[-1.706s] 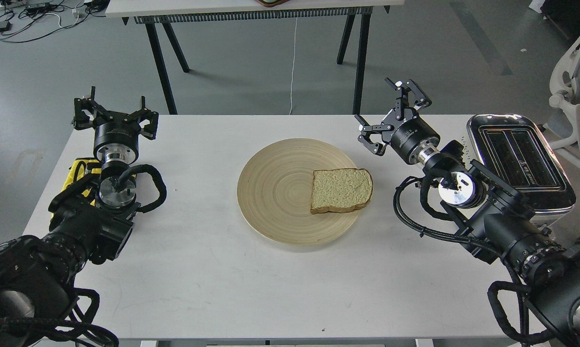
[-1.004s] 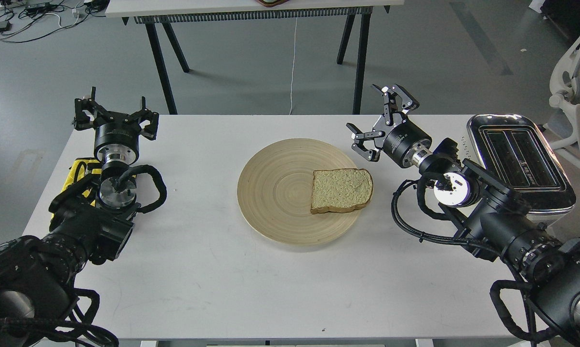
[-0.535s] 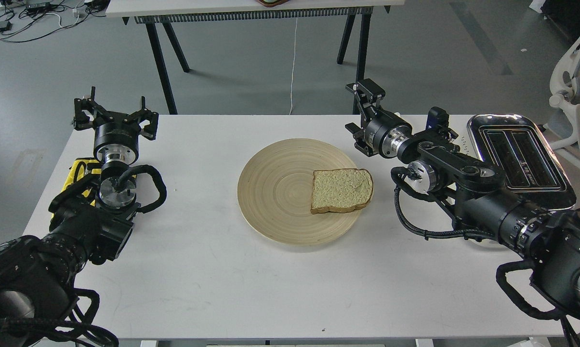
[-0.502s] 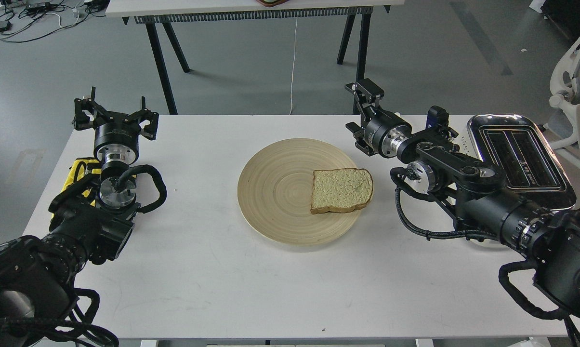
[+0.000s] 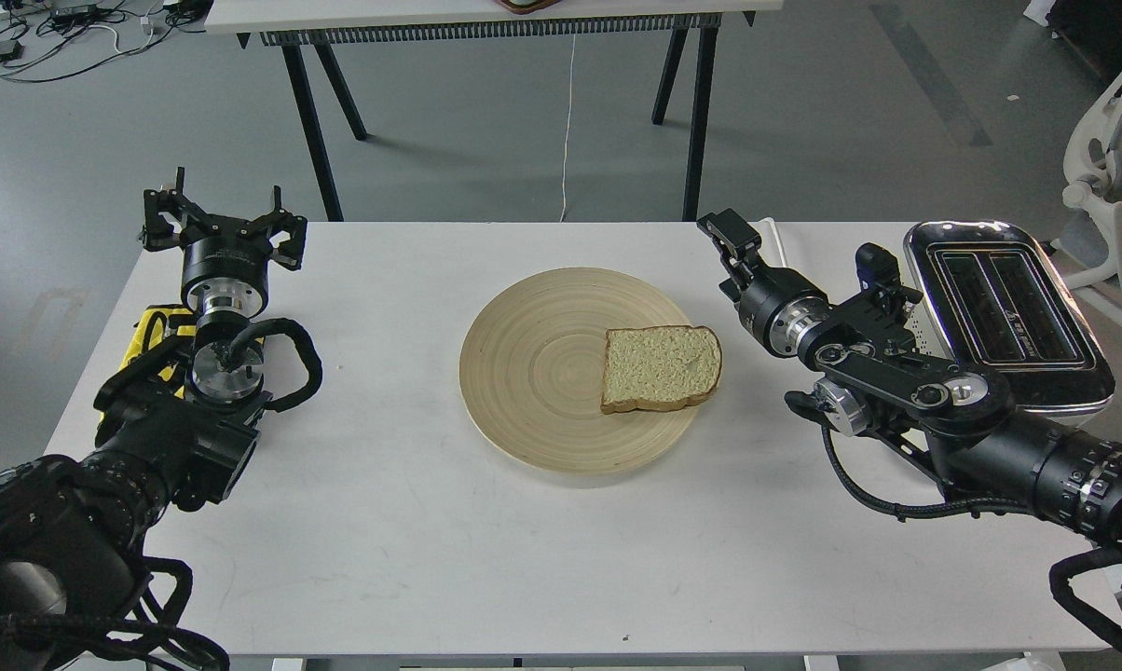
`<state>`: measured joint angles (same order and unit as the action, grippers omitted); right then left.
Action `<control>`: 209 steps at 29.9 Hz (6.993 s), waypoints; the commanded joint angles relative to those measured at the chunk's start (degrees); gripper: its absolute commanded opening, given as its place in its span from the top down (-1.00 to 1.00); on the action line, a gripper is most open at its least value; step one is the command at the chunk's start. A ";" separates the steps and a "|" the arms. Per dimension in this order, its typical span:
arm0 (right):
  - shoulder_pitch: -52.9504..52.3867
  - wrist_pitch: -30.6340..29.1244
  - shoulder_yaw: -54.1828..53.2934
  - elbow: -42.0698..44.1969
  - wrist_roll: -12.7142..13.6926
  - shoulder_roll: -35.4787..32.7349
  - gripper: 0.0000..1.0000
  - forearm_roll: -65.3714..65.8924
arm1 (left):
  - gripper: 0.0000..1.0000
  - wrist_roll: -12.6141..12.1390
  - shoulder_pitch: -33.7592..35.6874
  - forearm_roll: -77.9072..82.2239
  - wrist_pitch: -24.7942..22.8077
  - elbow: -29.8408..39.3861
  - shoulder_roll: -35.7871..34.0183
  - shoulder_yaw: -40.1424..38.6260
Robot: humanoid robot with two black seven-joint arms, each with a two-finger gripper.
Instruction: Put bread in toaster with right arm
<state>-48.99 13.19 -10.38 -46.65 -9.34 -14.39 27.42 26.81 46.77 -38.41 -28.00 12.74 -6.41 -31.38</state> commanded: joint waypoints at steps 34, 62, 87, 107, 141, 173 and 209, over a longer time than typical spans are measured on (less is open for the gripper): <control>5.31 -0.53 5.29 -0.20 -0.50 -0.20 0.04 2.91 | -1.00 0.00 -0.01 0.00 0.00 0.00 -0.01 0.00; 5.05 -0.53 8.36 -1.69 -1.29 -0.28 0.37 3.70 | -1.00 0.00 -0.01 0.00 0.00 0.09 -0.01 0.00; 4.26 -0.53 7.66 -6.61 -1.91 -4.06 0.63 3.70 | -1.00 0.00 -0.01 0.00 0.00 0.00 -0.01 0.00; -12.61 0.08 5.99 -18.63 -2.08 -14.24 0.87 3.79 | -1.00 0.00 -0.01 0.00 0.00 0.00 -0.01 0.00; -16.49 -11.34 10.73 -37.11 2.05 -65.24 0.86 34.90 | -1.00 0.00 -0.01 0.00 0.00 0.00 -0.01 0.00; -14.47 -10.55 16.19 -35.97 2.49 -58.65 0.86 35.87 | -1.00 0.00 -0.01 0.00 0.00 0.00 -0.01 0.00; -10.43 -8.44 4.76 -29.83 -10.68 -30.20 -0.60 -5.58 | -1.00 0.00 -0.01 0.00 0.00 0.00 -0.01 0.00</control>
<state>-59.79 5.06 -5.23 -79.25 -16.60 -52.09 30.69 26.81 46.73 -38.41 -28.00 12.73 -6.43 -31.38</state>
